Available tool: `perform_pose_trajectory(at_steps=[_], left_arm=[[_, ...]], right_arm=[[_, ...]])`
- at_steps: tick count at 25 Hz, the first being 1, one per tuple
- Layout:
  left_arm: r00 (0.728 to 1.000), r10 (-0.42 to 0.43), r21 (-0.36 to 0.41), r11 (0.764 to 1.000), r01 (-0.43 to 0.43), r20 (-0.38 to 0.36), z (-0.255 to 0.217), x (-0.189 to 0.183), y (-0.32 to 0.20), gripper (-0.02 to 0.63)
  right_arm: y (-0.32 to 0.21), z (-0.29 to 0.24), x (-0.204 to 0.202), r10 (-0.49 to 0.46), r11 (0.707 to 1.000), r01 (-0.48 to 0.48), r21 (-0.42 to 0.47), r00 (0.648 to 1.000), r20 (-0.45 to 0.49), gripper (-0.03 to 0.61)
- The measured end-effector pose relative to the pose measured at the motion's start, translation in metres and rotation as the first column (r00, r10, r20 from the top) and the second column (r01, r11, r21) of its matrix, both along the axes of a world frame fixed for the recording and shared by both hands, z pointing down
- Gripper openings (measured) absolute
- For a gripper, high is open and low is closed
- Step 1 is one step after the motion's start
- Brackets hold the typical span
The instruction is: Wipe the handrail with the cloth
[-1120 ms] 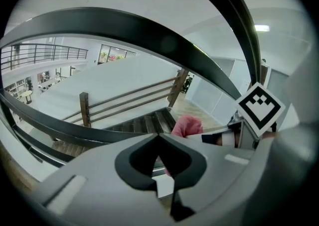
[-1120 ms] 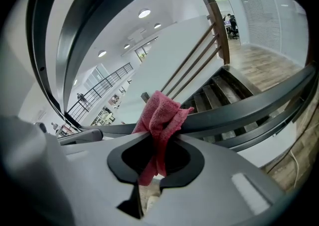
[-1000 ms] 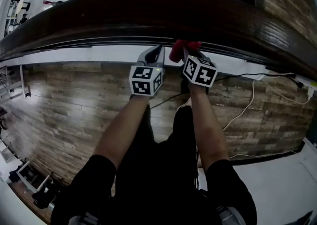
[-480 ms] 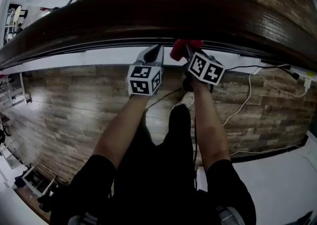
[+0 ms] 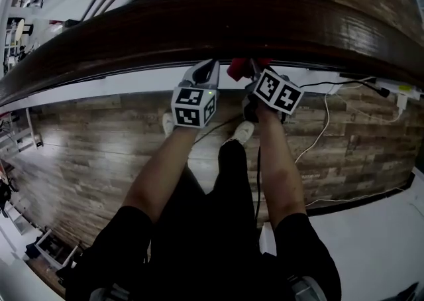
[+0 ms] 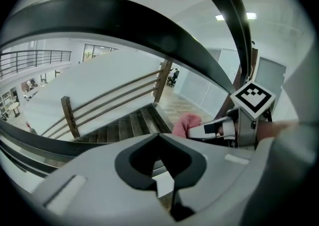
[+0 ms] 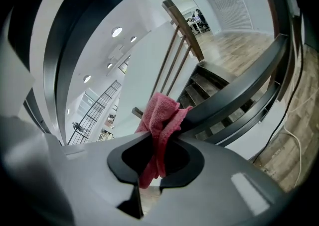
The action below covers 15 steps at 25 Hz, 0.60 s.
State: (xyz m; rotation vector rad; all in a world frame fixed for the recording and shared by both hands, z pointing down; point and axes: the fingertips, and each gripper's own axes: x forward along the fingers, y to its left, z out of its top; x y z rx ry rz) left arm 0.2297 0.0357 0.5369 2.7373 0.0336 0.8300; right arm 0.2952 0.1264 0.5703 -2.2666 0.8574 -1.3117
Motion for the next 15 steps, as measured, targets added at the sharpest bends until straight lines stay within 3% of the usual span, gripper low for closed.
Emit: perform_pose_trajectory(at_steps=[7, 15], left_arm=[[0.999, 0.034, 0.002, 0.999, -0.034, -0.017, -0.012, 0.018, 0.034, -0.002], [0.993, 0.121, -0.031, 0.992, -0.121, -0.012, -0.008, 0.038, 0.064, -0.002]], right_arm=[[0.033, 0.001, 0.016, 0.031, 0.999, -0.031, -0.014, 1.0, 0.0, 0.041], [0.057, -0.003, 0.032, 0.135, 0.991, -0.135, -0.024, 0.991, -0.006, 0.041]])
